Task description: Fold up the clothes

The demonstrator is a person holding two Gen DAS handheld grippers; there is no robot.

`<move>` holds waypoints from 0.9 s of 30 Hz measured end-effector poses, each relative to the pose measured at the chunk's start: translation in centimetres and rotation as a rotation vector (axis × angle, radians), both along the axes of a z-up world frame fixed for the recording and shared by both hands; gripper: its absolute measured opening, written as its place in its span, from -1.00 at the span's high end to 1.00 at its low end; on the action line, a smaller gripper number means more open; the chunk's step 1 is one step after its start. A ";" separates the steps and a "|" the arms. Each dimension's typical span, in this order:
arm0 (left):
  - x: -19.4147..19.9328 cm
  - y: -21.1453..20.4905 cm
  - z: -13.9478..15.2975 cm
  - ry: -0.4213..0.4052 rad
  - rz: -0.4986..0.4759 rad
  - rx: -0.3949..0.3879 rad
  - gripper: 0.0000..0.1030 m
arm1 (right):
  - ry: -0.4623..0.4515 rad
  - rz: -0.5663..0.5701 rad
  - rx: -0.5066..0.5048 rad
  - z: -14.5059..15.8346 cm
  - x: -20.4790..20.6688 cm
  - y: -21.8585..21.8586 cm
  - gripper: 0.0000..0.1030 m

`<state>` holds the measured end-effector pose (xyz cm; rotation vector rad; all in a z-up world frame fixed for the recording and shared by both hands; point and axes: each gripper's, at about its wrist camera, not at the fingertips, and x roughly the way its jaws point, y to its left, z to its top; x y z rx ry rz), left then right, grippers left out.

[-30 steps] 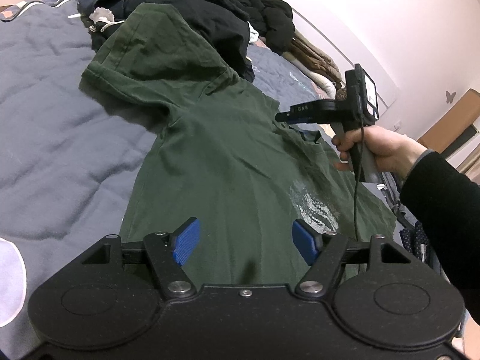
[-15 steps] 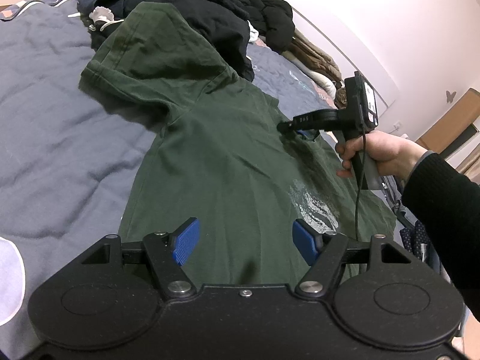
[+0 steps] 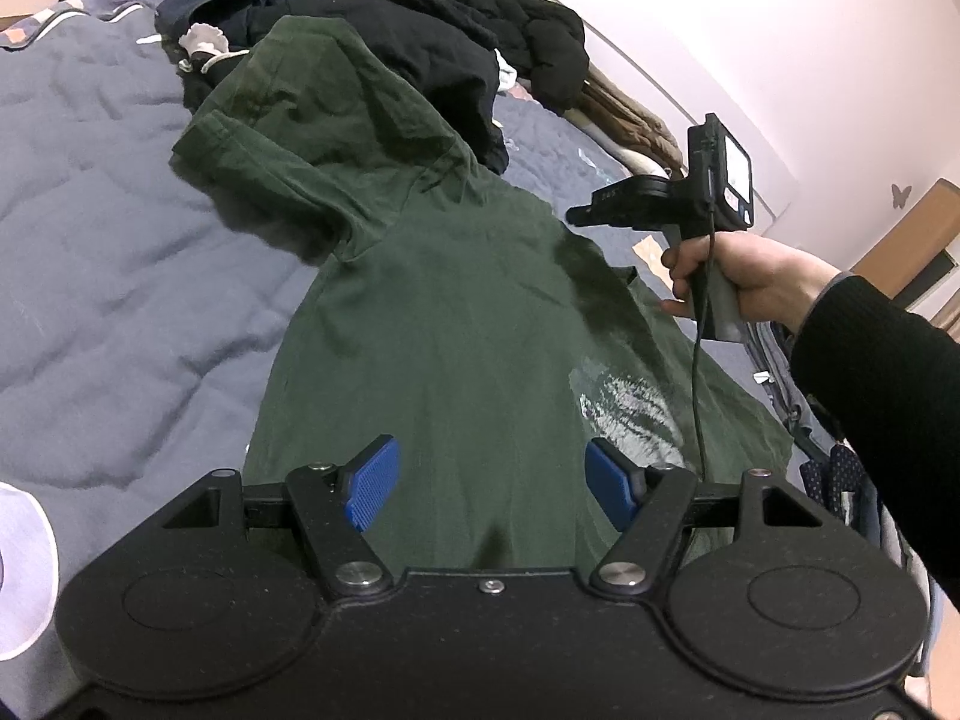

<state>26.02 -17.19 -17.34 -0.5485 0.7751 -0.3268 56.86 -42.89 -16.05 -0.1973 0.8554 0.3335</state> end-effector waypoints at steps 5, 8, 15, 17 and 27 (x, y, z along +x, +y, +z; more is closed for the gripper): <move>0.0 0.1 0.8 -0.027 0.001 0.008 -0.41 | -0.009 0.031 0.015 2.0 -2.5 0.5 0.71; -0.1 0.2 1.2 -0.046 0.010 0.016 -0.41 | -0.057 0.020 0.009 4.1 -5.3 0.6 0.34; -0.3 -0.3 2.1 -0.082 0.002 0.036 -0.41 | -0.183 -0.020 -0.004 10.6 -15.0 0.0 0.13; -0.5 -0.5 2.6 -0.102 -0.005 0.042 -0.41 | -0.214 -0.044 -0.006 12.3 -18.1 -0.4 0.10; -3.0 -1.4 4.4 -0.200 -0.037 0.097 -0.41 | -0.278 -0.209 0.120 15.3 -34.7 -3.2 -0.17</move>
